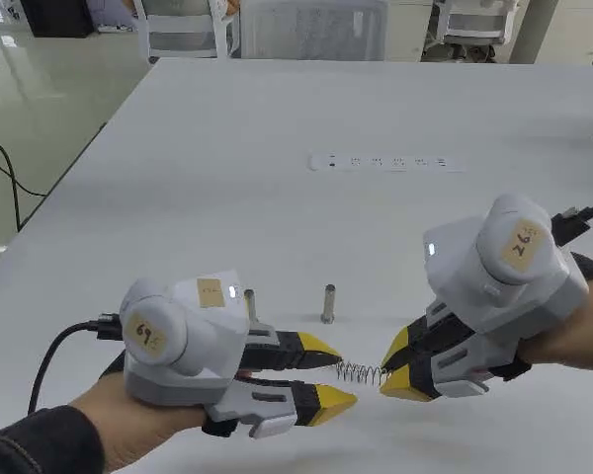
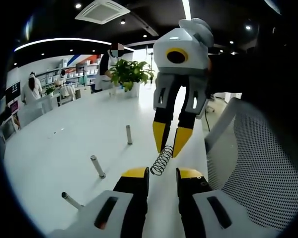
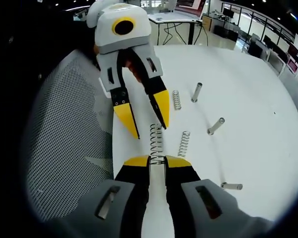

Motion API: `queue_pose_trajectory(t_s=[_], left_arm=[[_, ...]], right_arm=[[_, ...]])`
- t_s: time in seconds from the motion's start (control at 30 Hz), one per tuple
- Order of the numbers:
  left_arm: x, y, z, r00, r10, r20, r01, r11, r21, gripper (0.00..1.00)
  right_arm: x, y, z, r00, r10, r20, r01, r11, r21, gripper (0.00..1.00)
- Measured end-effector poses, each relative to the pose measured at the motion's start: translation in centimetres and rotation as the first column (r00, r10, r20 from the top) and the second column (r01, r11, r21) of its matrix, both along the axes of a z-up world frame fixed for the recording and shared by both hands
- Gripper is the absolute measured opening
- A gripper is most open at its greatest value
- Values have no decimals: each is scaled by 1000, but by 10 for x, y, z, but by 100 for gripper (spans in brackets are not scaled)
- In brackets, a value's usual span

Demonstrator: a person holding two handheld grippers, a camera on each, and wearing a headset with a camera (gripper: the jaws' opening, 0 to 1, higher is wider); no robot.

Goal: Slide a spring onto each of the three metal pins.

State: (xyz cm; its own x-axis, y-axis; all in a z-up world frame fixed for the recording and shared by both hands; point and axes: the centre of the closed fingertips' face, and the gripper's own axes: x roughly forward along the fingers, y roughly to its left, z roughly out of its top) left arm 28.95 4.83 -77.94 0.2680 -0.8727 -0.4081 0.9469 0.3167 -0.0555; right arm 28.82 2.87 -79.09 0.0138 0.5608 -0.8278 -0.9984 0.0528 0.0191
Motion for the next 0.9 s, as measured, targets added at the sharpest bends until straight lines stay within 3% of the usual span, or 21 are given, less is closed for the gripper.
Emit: queue_pose_trajectory(t_s=[0.43, 0.9], left_arm=[[-7, -3, -2, 999, -46, 27, 46, 999, 18, 10], [-12, -5, -6, 993, -93, 71, 89, 994, 65, 9]], right_arm=[[-11, 0, 0, 997, 71, -15, -71, 997, -16, 13], [-14, 0, 11, 996, 65, -57, -65, 998, -6, 13]])
